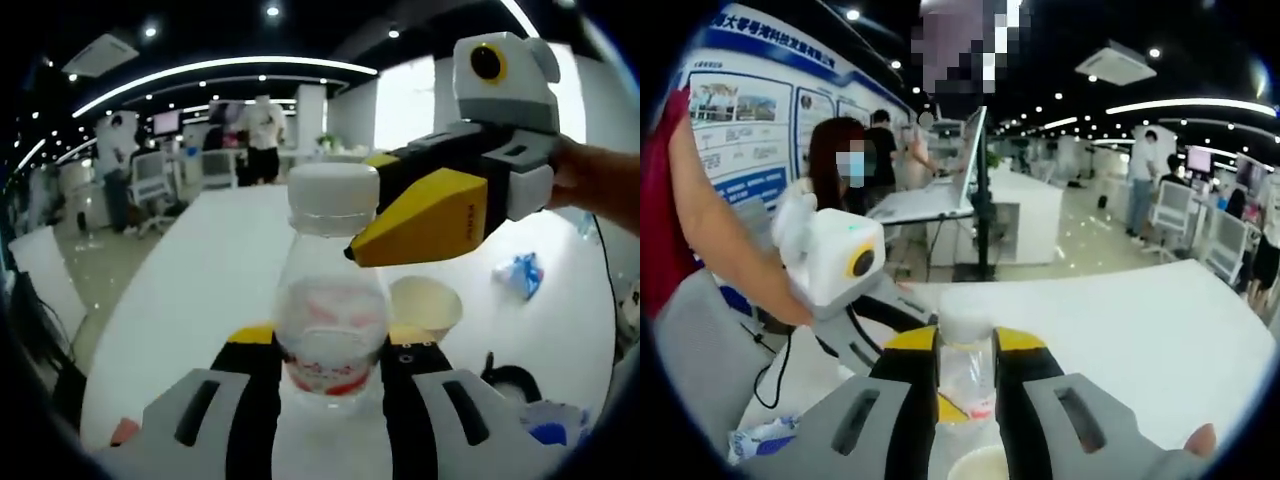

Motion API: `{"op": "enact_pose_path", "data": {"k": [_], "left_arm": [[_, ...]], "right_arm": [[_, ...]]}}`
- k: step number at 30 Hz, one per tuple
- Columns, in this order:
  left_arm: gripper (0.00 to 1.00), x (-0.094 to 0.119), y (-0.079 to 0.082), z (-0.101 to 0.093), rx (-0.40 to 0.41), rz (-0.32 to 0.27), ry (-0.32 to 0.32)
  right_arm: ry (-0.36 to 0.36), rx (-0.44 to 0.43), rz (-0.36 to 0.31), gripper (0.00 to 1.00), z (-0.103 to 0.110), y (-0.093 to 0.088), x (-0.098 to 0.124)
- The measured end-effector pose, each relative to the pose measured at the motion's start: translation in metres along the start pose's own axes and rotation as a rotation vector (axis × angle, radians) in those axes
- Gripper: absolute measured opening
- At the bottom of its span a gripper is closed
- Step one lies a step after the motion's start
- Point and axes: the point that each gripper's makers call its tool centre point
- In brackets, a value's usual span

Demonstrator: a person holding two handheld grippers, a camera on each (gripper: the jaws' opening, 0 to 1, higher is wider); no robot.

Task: Arrange the tabletop items into an orderly group along one side of the table until the central work area is clear of visible clutter.

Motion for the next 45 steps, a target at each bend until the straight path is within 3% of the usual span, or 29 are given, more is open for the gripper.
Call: {"op": "enact_pose_path", "data": {"k": [7,31,35,45], "left_arm": [[0.36,-0.003,-0.006,0.001,0.014,0.000,0.030],[0.36,-0.008,-0.004,0.004,0.046,-0.021,0.135],[0.37,-0.007,-0.004,0.003,0.042,-0.022,0.135],[0.37,-0.007,-0.005,0.001,0.031,-0.019,0.135]], "right_arm": [[0.008,0.000,0.017,0.19,-0.001,-0.006,-0.003],[-0.017,-0.027,0.026,0.24,-0.007,-0.008,0.000],[-0.041,-0.033,-0.032,0.28,-0.010,0.005,0.009],[-0.068,-0.030,-0.012,0.27,-0.009,0.003,0.027]]}}
Point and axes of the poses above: the point that each gripper's makers call its tool centre point, and the gripper's own axes: x roughly backward along the fingers, z roughly to its left, y roughly out of its top, and after that the axes turned 9 degrees about y, right-handed
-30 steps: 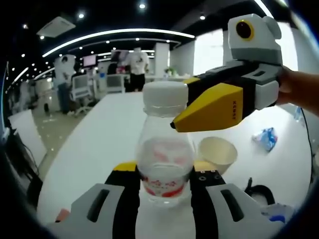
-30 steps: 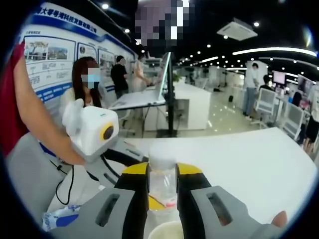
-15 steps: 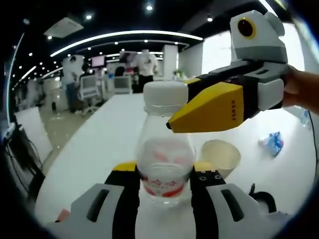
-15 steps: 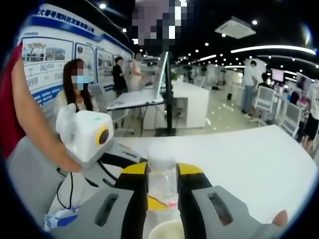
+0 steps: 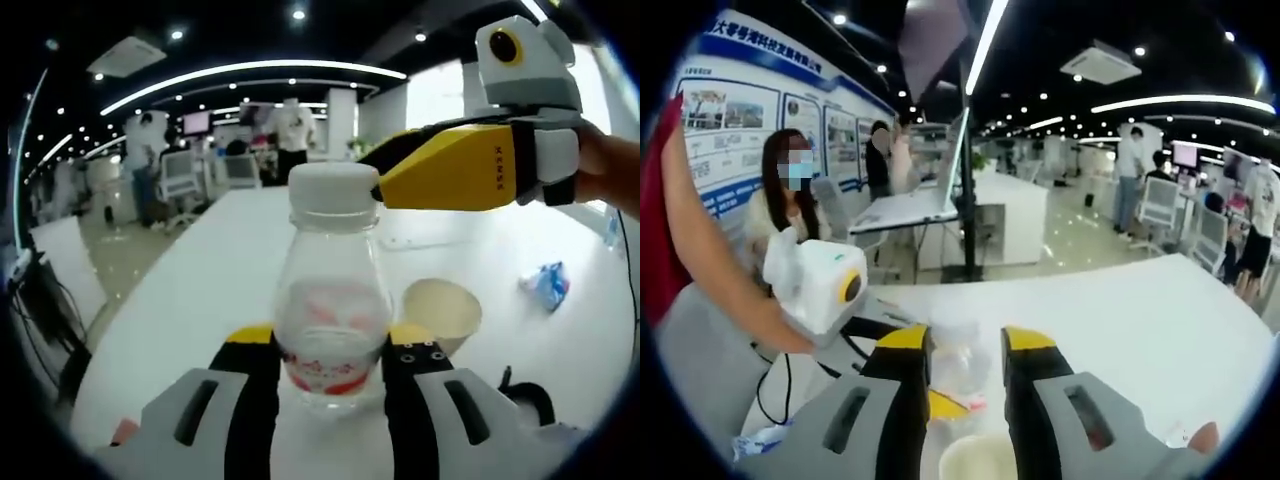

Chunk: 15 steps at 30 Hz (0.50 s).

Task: Arrange the tabletop items into an orderly group along one side of the table until the central work area is clear of visible clutter.

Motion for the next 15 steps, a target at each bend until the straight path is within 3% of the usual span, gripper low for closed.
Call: {"op": "enact_pose_path", "data": {"k": [10,13,15], "left_arm": [[0.39,-0.001,-0.001,-0.003,-0.004,0.017,-0.004],[0.53,-0.002,-0.004,0.000,-0.028,0.027,0.019],[0.60,-0.002,-0.007,0.003,0.000,0.050,0.034]], "right_arm": [[-0.044,-0.009,0.002,0.27,-0.003,-0.005,0.024],[-0.055,-0.015,0.003,0.27,-0.003,-0.008,0.029],[-0.061,-0.019,0.003,0.27,-0.003,-0.010,0.032]]}}
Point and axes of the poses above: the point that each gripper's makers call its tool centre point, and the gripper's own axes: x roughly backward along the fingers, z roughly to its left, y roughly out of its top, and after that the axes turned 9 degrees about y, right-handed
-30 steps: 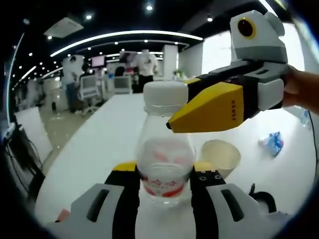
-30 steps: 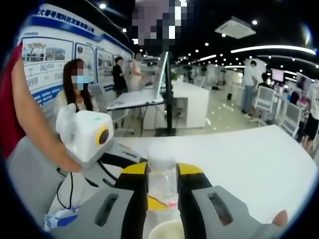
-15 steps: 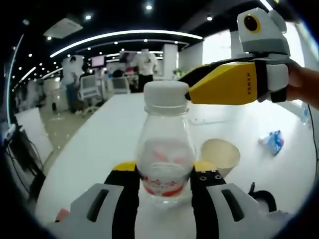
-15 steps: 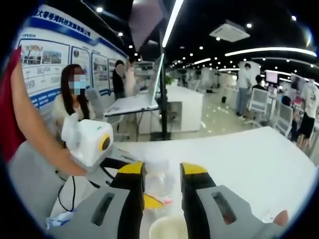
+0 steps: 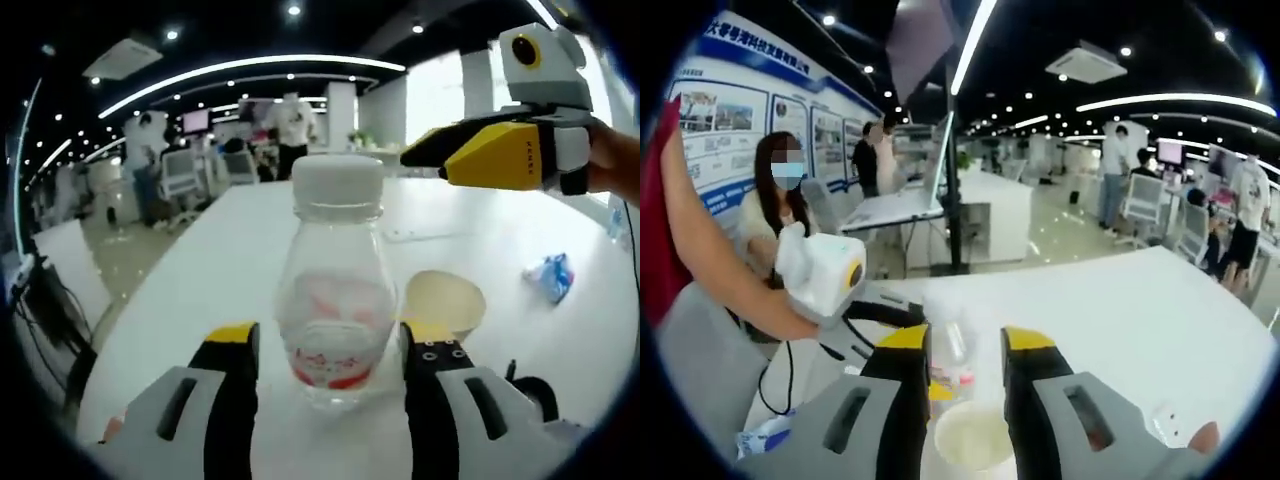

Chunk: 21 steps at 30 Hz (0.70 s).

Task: Arrange the tabletop items into an orderly group along one side of the table until the central work area is clear of visible clutter.

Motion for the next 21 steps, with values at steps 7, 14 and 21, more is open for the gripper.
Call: {"op": "enact_pose_path", "data": {"k": [7,14,21], "left_arm": [[0.61,0.007,0.001,0.001,-0.004,-0.006,-0.025],[0.62,0.017,0.001,0.001,-0.010,-0.008,-0.042],[0.69,0.025,0.004,-0.003,-0.002,-0.016,-0.069]], "right_arm": [[-0.018,-0.005,-0.006,0.27,0.000,-0.001,0.010],[-0.033,0.000,-0.014,0.27,0.003,0.005,0.020],[-0.046,0.007,-0.017,0.30,0.010,0.006,0.027]]}}
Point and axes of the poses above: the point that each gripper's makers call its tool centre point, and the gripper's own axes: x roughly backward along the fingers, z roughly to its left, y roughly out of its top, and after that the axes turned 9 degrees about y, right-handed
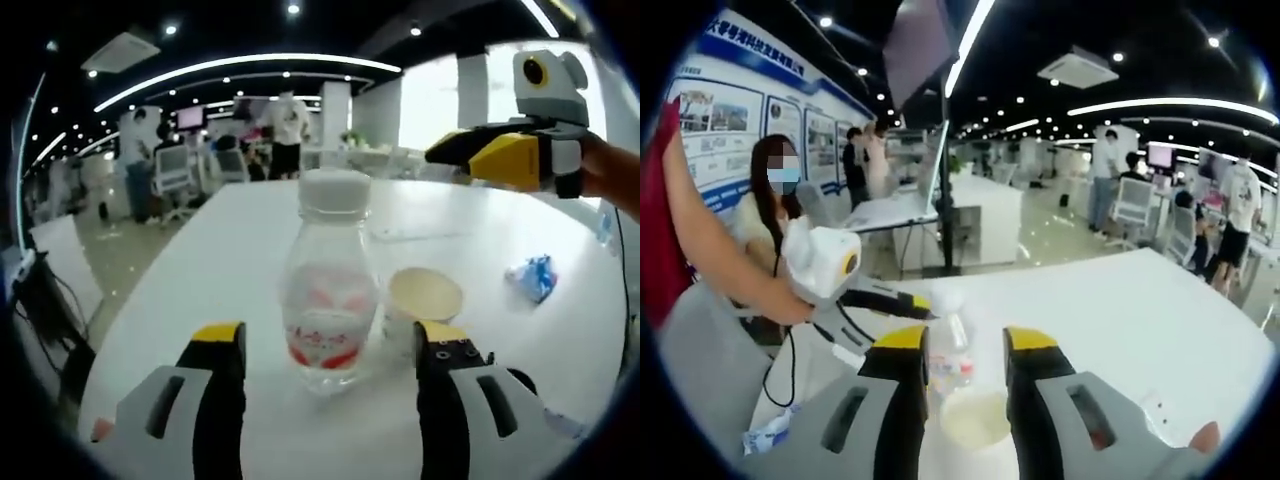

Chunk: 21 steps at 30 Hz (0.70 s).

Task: Arrange the tabletop items into an orderly group along one side of the table until the central work area is clear of visible clutter.

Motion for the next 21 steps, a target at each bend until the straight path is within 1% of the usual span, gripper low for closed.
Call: {"op": "enact_pose_path", "data": {"k": [1,7,9,11,12,16,17,19,21], "left_arm": [[0.71,0.002,0.000,-0.001,0.002,0.004,-0.005],[0.76,0.009,0.000,-0.005,0.007,0.010,-0.034],[0.76,0.014,0.001,-0.006,0.000,0.008,-0.042],[0.76,0.017,0.002,-0.007,-0.002,0.012,-0.052],[0.75,0.018,0.002,-0.007,-0.004,0.015,-0.055],[0.75,0.026,0.004,-0.006,-0.017,0.013,-0.069],[0.75,0.027,0.005,-0.006,-0.017,0.014,-0.072],[0.74,0.031,0.004,-0.006,-0.018,0.019,-0.082],[0.73,0.035,0.003,-0.007,-0.023,0.026,-0.092]], "right_arm": [[-0.002,0.000,-0.001,0.31,0.001,0.000,0.001],[-0.010,-0.003,-0.004,0.36,0.009,0.000,0.008],[-0.013,-0.012,-0.023,0.41,0.012,0.001,0.011],[-0.022,-0.016,-0.033,0.50,0.012,0.002,0.012],[-0.026,-0.019,-0.036,0.53,0.014,0.001,0.014],[-0.035,-0.029,-0.035,0.58,0.022,-0.002,0.019],[-0.038,-0.031,-0.042,0.61,0.024,-0.001,0.020],[-0.053,-0.036,-0.057,0.66,0.026,0.000,0.024],[-0.067,-0.046,-0.101,0.73,0.029,0.006,0.028]]}}
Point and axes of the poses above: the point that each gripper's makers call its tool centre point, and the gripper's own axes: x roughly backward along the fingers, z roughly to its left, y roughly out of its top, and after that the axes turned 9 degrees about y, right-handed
